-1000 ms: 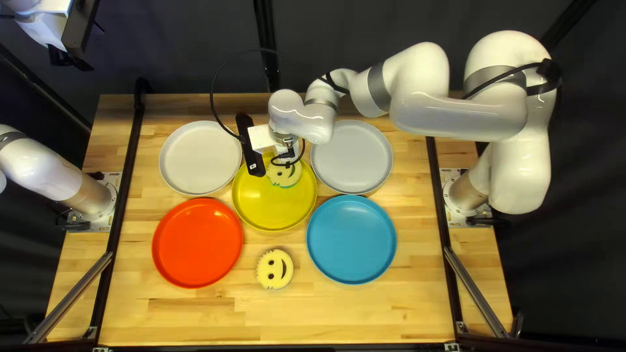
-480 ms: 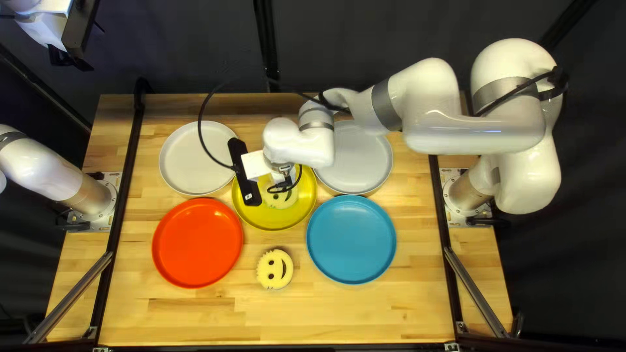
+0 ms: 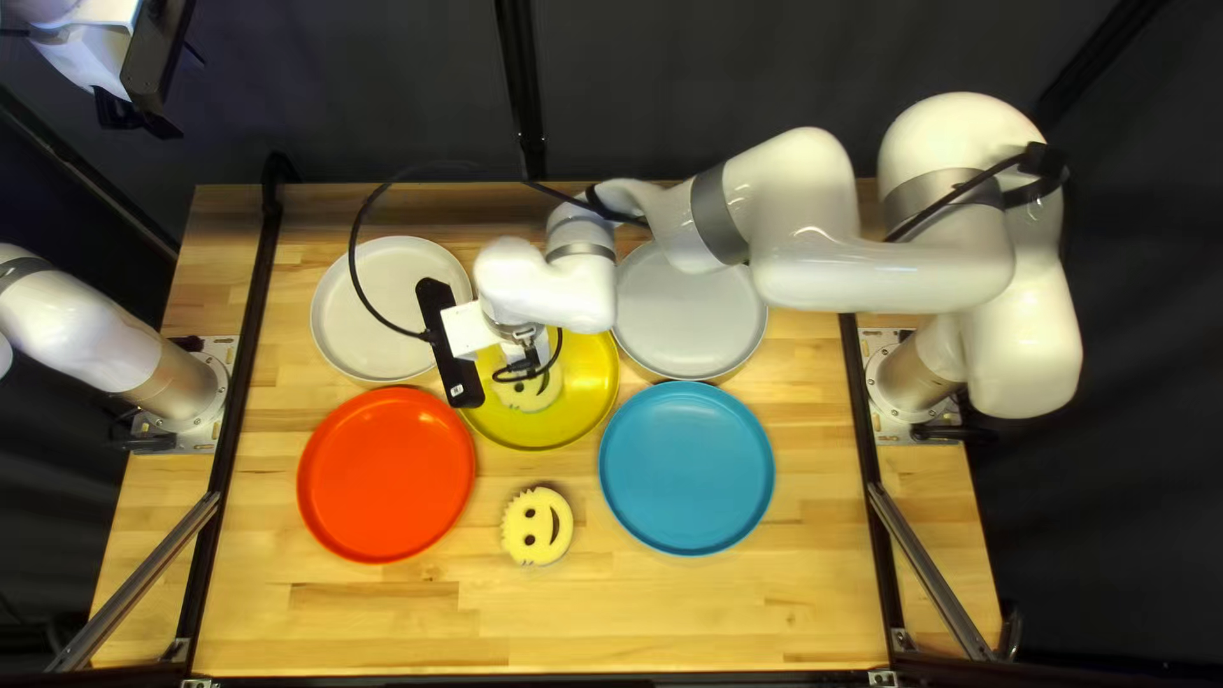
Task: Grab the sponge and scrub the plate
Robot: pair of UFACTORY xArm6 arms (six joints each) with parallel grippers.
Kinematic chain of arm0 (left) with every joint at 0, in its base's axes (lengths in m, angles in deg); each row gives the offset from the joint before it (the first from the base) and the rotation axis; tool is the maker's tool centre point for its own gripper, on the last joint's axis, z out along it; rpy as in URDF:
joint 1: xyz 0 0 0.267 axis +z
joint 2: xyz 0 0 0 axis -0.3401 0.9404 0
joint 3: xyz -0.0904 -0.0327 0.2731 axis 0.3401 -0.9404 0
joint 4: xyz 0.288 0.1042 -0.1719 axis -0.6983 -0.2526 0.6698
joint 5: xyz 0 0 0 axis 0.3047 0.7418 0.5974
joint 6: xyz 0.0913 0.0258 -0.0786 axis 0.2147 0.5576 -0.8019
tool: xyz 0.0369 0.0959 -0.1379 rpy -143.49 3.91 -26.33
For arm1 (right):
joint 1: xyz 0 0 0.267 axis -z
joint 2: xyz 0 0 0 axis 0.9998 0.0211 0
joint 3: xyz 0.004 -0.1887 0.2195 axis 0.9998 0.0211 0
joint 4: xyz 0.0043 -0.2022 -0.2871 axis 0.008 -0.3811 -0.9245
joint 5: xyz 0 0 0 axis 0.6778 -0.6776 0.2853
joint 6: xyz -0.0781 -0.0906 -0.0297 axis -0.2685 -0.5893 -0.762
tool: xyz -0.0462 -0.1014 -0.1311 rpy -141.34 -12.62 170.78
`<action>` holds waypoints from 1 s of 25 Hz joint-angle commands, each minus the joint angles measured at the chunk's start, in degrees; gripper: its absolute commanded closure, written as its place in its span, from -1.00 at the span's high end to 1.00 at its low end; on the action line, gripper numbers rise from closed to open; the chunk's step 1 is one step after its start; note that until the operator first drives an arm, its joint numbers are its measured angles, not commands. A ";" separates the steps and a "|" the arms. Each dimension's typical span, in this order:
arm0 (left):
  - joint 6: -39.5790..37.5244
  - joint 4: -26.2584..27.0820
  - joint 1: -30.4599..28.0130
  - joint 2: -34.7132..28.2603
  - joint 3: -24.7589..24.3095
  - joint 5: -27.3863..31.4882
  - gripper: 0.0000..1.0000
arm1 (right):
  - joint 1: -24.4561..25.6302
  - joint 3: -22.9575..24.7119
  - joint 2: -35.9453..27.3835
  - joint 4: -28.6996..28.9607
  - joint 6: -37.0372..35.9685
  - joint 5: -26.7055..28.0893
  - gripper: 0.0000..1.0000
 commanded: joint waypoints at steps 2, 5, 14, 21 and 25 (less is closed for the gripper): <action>0.00 0.00 0.00 0.00 0.00 0.00 1.00 | 2.19 -2.90 1.89 1.34 -2.29 2.12 -1.00; 0.00 0.00 0.00 0.00 0.00 0.00 1.00 | 1.63 -3.62 2.12 1.54 -1.81 2.68 -1.00; 0.00 0.00 0.00 0.00 0.00 0.00 1.00 | -3.44 -4.30 1.77 0.13 2.13 3.14 -1.00; 0.00 0.00 0.00 0.00 0.00 0.00 1.00 | -7.12 -2.74 0.56 -2.00 5.49 2.35 -1.00; 0.00 0.00 0.00 0.00 0.00 0.00 1.00 | -6.72 -3.58 1.52 -2.30 4.91 2.20 -1.00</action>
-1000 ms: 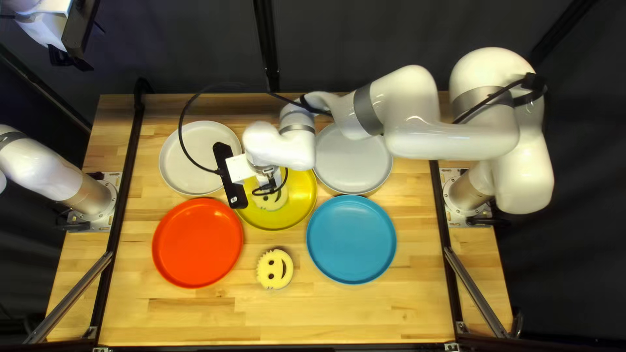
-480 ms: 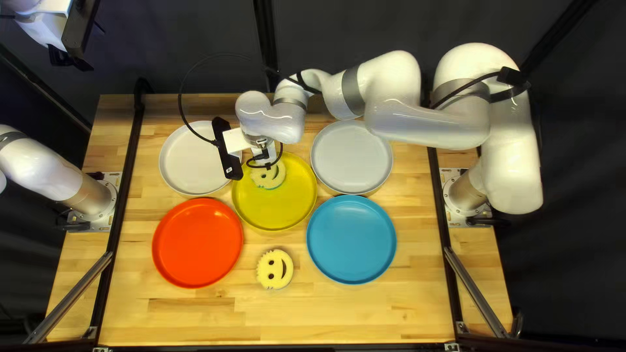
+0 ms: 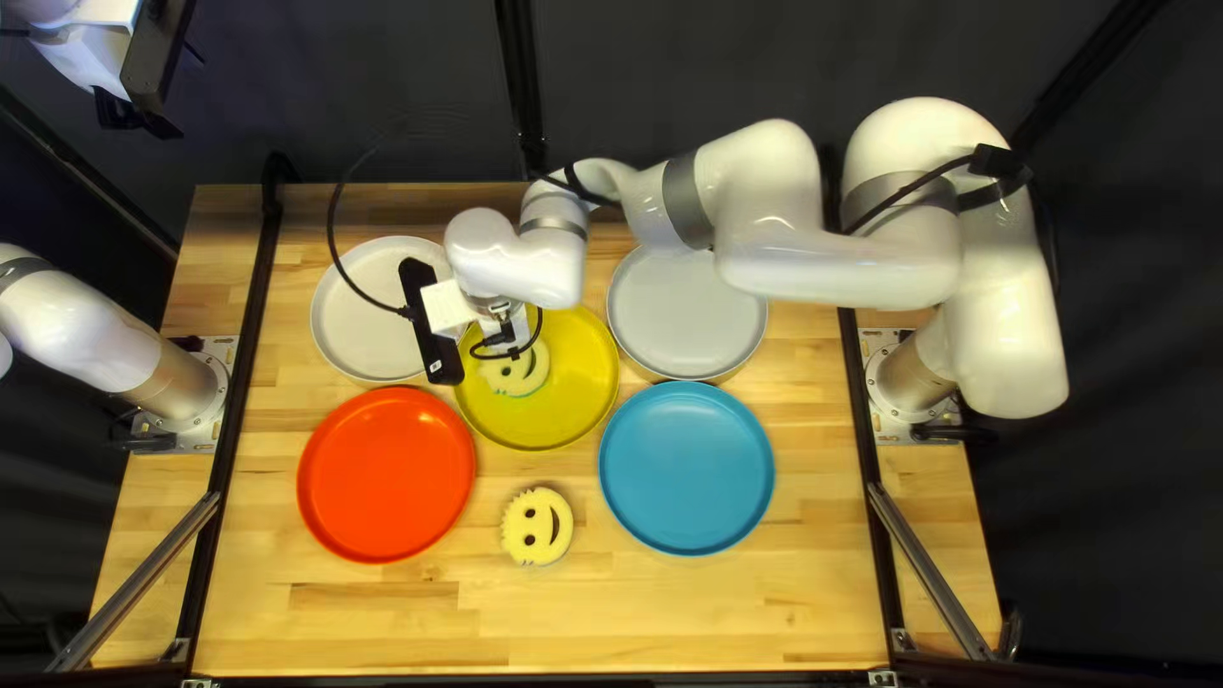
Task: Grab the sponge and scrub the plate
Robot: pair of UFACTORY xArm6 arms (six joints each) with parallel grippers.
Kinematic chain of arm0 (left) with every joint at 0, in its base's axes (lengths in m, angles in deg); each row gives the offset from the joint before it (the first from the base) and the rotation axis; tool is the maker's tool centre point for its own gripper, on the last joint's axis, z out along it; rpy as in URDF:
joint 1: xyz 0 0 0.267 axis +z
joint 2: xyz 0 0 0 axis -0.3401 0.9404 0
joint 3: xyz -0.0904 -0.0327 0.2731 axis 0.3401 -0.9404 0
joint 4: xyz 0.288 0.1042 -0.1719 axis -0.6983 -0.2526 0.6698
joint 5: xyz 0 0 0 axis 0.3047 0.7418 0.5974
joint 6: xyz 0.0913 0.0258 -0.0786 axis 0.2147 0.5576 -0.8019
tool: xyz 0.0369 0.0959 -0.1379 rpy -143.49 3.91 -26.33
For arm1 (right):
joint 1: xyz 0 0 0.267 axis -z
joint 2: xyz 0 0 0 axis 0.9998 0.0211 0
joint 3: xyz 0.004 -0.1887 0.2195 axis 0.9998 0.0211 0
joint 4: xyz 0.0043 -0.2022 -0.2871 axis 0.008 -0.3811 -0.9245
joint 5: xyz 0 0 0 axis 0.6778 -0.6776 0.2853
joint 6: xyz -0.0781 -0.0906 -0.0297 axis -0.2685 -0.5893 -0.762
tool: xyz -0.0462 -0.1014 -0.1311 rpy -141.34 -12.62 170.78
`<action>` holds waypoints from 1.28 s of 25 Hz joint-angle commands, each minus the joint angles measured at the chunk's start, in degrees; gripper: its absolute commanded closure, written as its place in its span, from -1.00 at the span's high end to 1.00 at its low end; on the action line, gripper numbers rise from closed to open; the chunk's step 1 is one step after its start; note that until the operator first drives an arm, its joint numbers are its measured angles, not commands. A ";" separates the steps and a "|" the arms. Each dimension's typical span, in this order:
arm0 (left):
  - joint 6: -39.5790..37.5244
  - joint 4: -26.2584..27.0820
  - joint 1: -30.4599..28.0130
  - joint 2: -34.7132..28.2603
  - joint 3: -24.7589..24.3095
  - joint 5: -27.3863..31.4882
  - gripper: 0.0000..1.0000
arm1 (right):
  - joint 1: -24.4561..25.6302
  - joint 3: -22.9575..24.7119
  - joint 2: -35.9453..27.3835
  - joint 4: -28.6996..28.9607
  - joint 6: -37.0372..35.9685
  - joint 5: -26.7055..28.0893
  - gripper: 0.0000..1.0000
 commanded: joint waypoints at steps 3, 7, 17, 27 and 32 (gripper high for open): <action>0.00 0.00 0.00 0.00 0.00 0.00 1.00 | 2.62 -2.64 2.65 0.66 -3.05 0.20 -1.00; 0.00 0.00 0.00 0.00 0.00 0.00 1.00 | 5.35 -5.61 4.81 2.23 -5.96 1.45 -1.00; 0.00 0.00 0.00 0.00 0.00 0.00 1.00 | 8.70 -6.77 4.84 3.68 -8.00 3.47 -1.00; 0.00 0.00 0.00 0.00 0.00 0.00 1.00 | 4.51 -1.52 1.28 2.35 -3.40 1.05 -1.00; 0.00 0.00 0.00 0.00 0.00 0.00 1.00 | 0.65 3.10 -1.83 0.44 1.00 -1.06 -1.00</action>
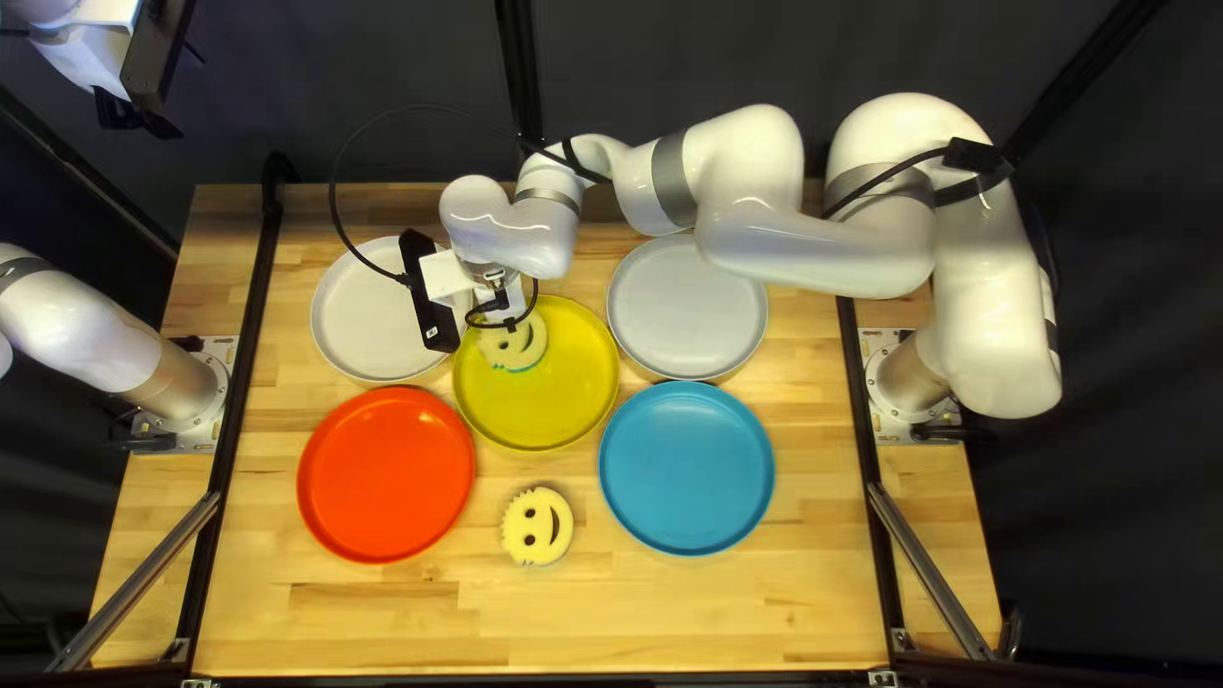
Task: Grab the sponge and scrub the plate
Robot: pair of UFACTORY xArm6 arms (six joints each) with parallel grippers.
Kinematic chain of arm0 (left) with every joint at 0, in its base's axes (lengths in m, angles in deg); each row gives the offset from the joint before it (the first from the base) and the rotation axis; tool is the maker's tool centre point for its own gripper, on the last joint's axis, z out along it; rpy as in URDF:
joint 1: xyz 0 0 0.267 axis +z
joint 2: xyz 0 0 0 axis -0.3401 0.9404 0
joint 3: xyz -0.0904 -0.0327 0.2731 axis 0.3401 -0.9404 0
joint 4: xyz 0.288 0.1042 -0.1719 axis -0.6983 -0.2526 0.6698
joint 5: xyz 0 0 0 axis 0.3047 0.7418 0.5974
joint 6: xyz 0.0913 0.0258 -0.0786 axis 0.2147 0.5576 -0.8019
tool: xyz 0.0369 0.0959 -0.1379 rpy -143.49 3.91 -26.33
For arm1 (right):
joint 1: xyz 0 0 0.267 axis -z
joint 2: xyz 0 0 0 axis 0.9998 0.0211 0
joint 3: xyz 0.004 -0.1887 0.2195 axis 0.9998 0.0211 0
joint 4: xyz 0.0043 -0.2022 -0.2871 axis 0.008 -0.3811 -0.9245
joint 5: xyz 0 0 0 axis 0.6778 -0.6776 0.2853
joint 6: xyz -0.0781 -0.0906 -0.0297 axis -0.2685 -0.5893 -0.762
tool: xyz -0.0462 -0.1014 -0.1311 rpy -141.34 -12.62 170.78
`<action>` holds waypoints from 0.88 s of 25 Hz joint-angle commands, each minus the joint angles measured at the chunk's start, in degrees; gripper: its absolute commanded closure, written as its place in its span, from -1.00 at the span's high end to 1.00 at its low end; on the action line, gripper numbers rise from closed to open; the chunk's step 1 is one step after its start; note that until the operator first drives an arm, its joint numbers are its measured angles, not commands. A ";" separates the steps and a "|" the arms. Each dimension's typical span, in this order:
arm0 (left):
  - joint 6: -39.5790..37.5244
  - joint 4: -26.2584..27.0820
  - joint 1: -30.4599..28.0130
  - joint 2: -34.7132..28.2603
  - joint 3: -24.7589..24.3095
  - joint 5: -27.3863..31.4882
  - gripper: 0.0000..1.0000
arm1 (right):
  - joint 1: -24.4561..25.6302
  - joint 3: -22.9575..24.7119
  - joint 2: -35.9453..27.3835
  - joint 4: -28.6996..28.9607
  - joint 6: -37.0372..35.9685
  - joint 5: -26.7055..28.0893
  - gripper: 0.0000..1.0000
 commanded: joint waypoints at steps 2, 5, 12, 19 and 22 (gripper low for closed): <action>0.00 0.00 0.00 0.00 0.00 0.00 1.00 | -3.70 4.01 -2.63 -2.08 4.23 -2.10 -1.00; 0.00 0.00 0.00 0.00 0.00 0.00 1.00 | -4.56 4.57 -2.76 -2.69 5.08 -2.58 -1.00; 0.00 0.00 0.00 0.00 0.00 0.00 1.00 | -2.58 5.17 -3.08 -2.73 3.17 -2.51 -1.00; 0.00 0.00 0.00 0.00 0.00 0.00 1.00 | 2.89 4.94 -3.13 -0.76 -1.65 -1.94 -1.00; 0.00 0.00 0.00 0.00 0.00 0.00 1.00 | 4.69 5.02 -2.97 0.01 -3.33 -2.30 -1.00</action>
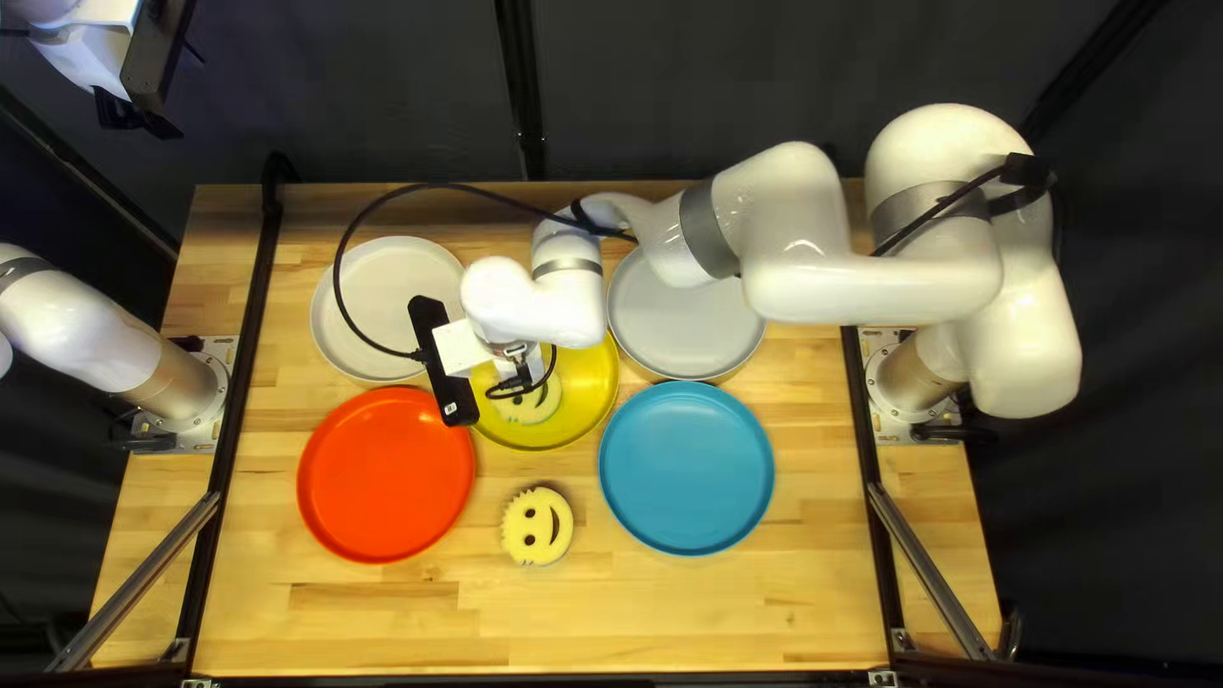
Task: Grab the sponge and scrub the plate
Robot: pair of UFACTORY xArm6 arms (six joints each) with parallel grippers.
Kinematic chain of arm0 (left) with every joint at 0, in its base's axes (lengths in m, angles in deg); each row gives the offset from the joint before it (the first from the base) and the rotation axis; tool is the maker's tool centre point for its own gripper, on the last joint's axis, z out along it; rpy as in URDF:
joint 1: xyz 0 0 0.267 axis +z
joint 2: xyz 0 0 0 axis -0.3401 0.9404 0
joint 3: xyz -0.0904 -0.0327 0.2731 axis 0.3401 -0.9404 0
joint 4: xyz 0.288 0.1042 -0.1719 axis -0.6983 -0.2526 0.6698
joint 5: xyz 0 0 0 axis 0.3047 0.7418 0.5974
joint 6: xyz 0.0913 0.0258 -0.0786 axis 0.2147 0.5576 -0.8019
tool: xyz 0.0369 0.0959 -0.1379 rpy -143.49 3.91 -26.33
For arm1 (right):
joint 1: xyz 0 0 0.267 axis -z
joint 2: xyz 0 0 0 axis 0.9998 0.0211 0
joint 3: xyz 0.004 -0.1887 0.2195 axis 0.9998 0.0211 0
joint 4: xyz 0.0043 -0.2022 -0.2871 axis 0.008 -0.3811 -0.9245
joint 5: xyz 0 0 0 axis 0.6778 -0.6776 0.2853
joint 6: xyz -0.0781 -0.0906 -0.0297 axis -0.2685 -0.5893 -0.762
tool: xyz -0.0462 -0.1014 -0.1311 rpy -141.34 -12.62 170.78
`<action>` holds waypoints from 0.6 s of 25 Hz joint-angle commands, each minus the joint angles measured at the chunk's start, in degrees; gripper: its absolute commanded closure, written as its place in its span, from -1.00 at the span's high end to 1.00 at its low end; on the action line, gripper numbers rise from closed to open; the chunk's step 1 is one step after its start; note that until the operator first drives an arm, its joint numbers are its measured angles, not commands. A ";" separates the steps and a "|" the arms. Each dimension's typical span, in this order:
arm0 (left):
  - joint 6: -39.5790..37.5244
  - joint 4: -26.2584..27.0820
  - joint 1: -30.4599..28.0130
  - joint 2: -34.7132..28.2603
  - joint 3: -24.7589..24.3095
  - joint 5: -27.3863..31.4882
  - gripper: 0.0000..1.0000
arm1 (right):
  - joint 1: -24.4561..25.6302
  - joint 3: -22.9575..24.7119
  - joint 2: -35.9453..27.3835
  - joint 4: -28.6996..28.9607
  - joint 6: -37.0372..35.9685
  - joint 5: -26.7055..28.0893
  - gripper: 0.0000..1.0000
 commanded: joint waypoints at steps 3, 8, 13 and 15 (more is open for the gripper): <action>0.00 0.00 0.00 0.00 0.00 0.00 1.00 | 2.81 0.91 0.08 0.64 -2.66 -1.46 -1.00; 0.00 0.00 0.00 0.00 0.00 0.00 1.00 | 2.66 2.95 -1.27 -0.34 -2.43 -3.05 -1.00; 0.00 0.00 0.00 0.00 0.00 0.00 1.00 | -0.25 6.69 -3.86 -1.92 0.37 -5.06 -1.00; 0.00 0.00 0.00 0.00 0.00 0.00 1.00 | -1.76 8.16 -4.82 -2.89 2.00 -5.86 -1.00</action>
